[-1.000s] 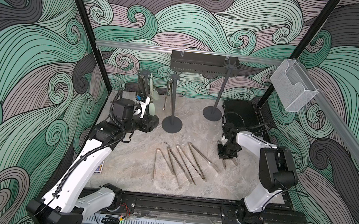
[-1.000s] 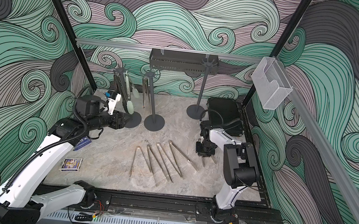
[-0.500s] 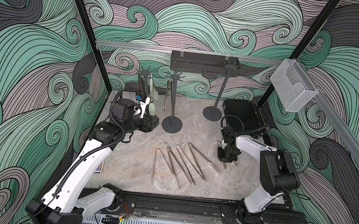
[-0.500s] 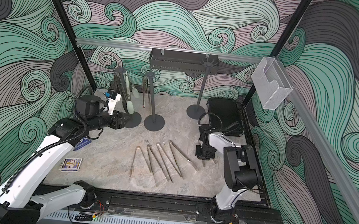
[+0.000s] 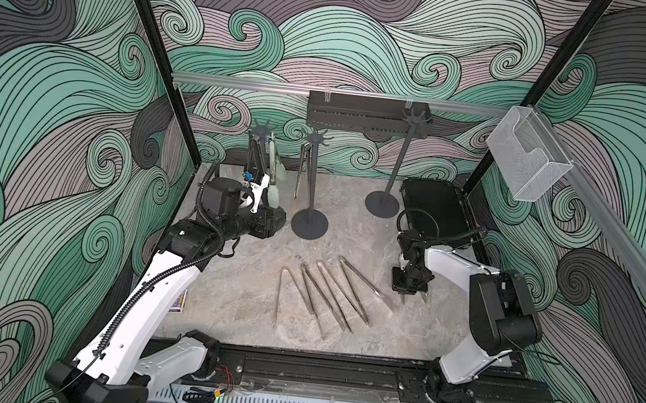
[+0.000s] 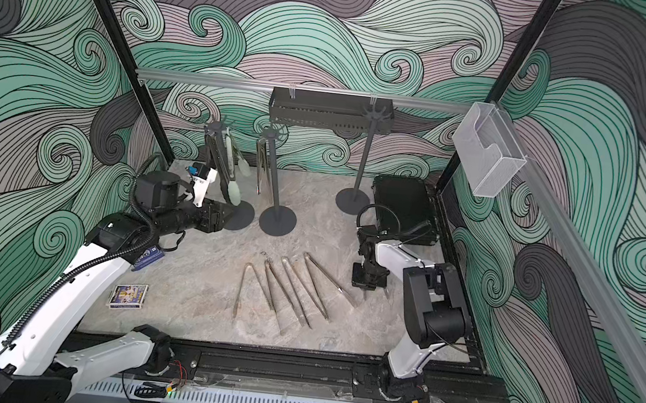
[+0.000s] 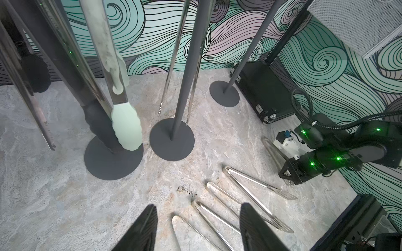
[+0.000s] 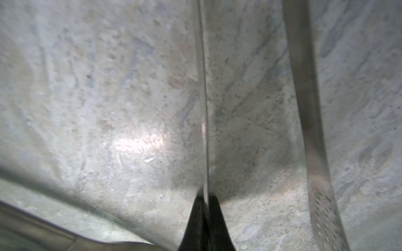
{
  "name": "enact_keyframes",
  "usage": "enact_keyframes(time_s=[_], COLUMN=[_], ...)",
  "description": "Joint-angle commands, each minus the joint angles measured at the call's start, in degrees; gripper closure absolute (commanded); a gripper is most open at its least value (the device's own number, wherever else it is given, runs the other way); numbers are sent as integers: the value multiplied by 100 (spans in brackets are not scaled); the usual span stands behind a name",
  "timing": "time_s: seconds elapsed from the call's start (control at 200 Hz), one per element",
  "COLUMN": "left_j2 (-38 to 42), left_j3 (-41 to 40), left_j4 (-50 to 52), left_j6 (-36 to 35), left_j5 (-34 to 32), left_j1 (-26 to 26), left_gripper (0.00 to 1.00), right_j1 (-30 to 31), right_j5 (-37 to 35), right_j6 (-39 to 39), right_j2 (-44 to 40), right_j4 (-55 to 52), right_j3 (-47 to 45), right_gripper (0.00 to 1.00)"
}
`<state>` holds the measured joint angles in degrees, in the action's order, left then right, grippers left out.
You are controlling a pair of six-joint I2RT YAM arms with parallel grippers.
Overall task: Hang food tongs on kitchen utensil racks
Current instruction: Pick up the food tongs from the center of the board, then hang the food tongs on the rack.
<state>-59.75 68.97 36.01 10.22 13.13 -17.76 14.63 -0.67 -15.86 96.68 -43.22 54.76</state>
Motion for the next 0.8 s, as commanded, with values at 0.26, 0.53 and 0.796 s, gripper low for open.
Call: enact_keyframes(time_s=[0.26,0.53,0.796], left_j2=[602,1053,1133], left_j3=[-312,-927,-1060], left_j4=[90,-261,-302], left_j6=[46,183,96], left_j5=[-22,239,423], left_j1=[19,18,20], left_gripper=[42,43,43], right_j1=[195,242,457], right_j5=[1432,3439,4088], right_j6=[1203,2252,2860], right_j2=[-1201,-1642,-643], right_j4=[159,1389,1197], right_j3=[1388,2452,4077], right_gripper=[100,100,100])
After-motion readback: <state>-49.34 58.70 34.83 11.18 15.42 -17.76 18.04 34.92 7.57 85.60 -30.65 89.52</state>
